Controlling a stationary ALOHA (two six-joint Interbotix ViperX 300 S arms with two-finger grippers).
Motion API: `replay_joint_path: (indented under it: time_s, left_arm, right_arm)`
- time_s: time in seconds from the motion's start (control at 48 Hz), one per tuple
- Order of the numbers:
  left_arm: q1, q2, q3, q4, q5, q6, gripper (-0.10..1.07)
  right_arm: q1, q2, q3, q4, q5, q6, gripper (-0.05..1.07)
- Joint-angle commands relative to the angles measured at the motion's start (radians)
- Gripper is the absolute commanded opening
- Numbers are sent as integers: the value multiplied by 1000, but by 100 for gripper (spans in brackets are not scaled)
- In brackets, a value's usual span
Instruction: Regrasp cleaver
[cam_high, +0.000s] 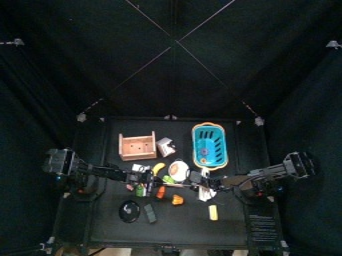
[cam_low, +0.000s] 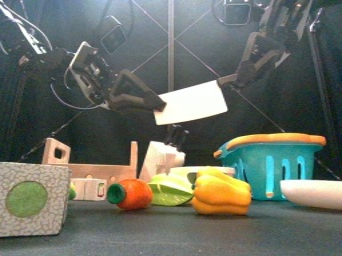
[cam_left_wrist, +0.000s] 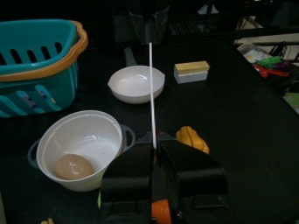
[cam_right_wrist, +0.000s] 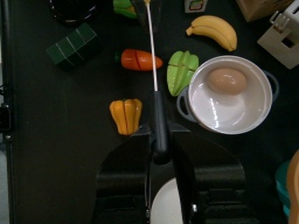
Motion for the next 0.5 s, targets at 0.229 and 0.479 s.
replay_joint_path:
  time_s: [0.229,0.479]
  left_arm:
    - [0,3,-3,-2,-170,-3,44]
    - [-8,20,-8,0,-170,-2,44]
  right_arm:
    - [3,-6,11,0,-12,5,47]
    - [-3,-6,12,-6,-25,5,47]
